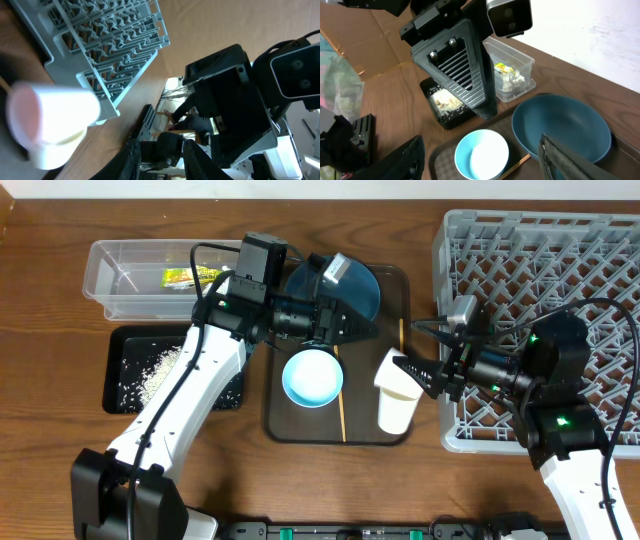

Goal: Sort waste into correct bins and load items into the dishwasher rack

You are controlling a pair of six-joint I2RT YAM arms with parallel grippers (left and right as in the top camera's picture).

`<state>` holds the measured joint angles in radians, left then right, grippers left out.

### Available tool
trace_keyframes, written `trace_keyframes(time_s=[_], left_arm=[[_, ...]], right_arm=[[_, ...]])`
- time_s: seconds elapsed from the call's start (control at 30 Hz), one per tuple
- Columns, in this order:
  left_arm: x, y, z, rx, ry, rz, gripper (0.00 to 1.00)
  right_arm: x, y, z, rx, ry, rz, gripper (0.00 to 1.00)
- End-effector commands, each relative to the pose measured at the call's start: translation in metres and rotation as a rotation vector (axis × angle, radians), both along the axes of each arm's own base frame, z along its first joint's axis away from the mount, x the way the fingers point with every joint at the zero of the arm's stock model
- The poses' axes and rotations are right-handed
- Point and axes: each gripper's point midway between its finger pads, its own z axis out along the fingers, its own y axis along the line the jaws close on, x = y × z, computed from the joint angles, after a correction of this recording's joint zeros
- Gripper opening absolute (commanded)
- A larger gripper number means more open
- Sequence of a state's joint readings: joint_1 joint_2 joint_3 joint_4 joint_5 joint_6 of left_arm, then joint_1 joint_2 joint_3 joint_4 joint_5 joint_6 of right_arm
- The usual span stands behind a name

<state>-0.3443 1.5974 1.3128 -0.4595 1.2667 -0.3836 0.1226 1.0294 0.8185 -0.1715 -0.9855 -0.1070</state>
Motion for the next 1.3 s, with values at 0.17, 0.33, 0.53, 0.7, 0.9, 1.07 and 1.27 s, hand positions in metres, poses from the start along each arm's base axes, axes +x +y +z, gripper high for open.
trace_keyframes(time_s=[0.17,0.33,0.53,0.7,0.9,1.07,1.27], left_arm=[[0.003,0.001,-0.005,0.017,-0.028,0.007,0.32],[0.003,0.001,-0.005,0.016,-0.030,0.006,0.32],[0.003,0.001,-0.005,0.016,-0.030,0.006,0.32],[0.003,0.001,-0.005,0.016,-0.030,0.006,0.32],[0.003,0.001,-0.005,0.017,-0.031,0.006,0.33],[0.006,0.011,-0.032,0.152,-0.060,0.052,0.45],[-0.003,0.039,-0.079,0.419,-0.058,0.076,0.52]], right_arm=[[0.001,0.002,0.005,-0.005,-0.012,-0.002,0.70],[0.001,0.002,0.005,-0.005,-0.012,-0.002,0.71],[0.001,0.002,0.005,-0.005,-0.012,-0.002,0.72],[0.001,0.002,0.005,-0.005,-0.012,-0.002,0.72],[0.001,0.002,0.005,-0.005,-0.012,-0.002,0.73],[0.005,-0.001,0.002,-0.017,-0.002,-0.029,0.75],[0.017,-0.016,-0.024,-0.096,0.090,-0.168,0.77]])
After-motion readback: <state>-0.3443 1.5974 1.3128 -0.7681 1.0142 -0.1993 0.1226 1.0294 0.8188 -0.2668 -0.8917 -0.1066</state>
